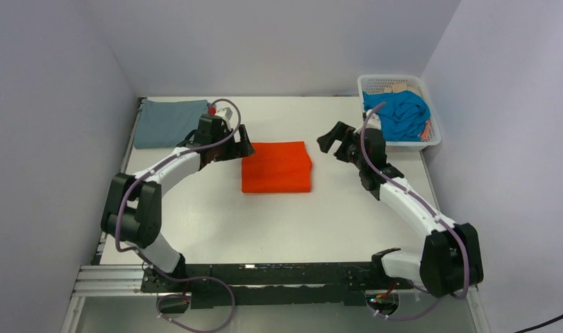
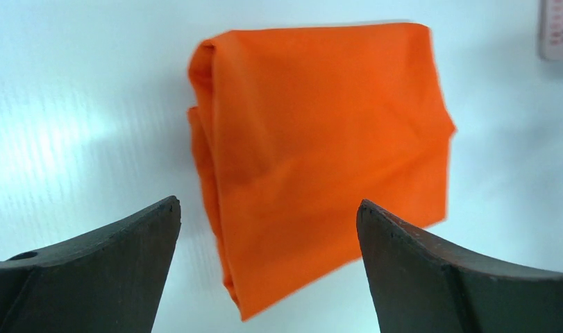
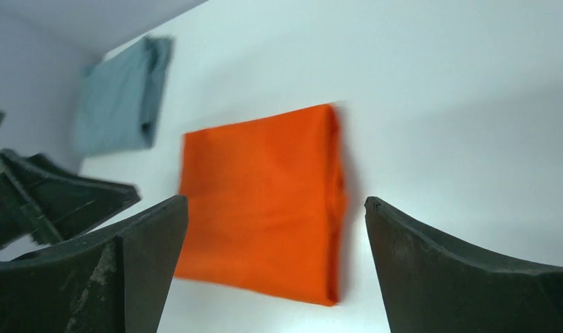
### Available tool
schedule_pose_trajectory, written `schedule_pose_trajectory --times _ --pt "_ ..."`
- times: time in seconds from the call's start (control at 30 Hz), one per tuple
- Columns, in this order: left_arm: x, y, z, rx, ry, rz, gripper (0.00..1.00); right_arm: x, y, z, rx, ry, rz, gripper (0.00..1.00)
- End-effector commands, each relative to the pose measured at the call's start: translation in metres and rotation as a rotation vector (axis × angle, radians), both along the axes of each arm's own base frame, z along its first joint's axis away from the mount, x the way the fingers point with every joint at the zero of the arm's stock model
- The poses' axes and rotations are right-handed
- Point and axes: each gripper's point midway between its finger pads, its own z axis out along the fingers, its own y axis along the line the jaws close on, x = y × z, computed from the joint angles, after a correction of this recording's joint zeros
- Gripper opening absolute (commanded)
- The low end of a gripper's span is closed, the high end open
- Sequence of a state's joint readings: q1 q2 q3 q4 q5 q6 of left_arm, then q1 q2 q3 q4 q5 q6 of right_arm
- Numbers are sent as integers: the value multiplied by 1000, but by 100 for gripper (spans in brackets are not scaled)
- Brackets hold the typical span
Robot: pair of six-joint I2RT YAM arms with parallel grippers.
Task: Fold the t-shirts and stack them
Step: Put the neatly folded tshirt into the corner of the board with the left arm
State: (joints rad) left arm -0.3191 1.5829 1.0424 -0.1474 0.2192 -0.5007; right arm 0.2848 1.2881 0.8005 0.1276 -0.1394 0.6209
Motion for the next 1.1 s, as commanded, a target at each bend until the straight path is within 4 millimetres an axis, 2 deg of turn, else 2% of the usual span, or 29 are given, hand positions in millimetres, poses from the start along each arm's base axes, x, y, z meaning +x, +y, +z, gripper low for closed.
schedule_pose_trajectory --times 0.0,0.13,0.3,0.4,0.53,0.63,0.67,0.8,0.9,0.93,1.0,1.07 --pt "8 16 -40 135 86 18 99 -16 -77 -37 -226 71 -319 100" --pt "8 4 -67 118 152 -27 98 -27 -86 -46 -251 106 -310 100" --pt "3 -19 -87 90 184 -91 84 -27 -89 -56 -272 133 -310 100" --pt "-1 -26 -104 157 228 -95 74 -27 -91 -60 -280 148 -314 100" --pt "-13 -36 -125 237 288 -77 66 -27 -99 -59 -288 137 -341 100" --pt "-21 -39 -140 323 333 -44 59 -28 -103 -58 -286 125 -358 100" --pt "-19 -34 -142 382 327 -12 55 -29 -105 -58 -289 126 -364 100" --pt "-14 -29 -141 543 324 44 37 -29 -108 -58 -286 123 -371 100" --pt "-7 -27 -135 624 305 53 14 -29 -109 -60 -285 121 -368 100" --pt "-4 -26 -132 643 295 53 1 -29 -109 -60 -287 121 -366 100" --pt "6 -24 -122 674 252 44 0 -29 -110 -60 -292 124 -369 100" --pt "23 -15 -99 745 174 71 0 -29 -111 -60 -294 121 -371 100"
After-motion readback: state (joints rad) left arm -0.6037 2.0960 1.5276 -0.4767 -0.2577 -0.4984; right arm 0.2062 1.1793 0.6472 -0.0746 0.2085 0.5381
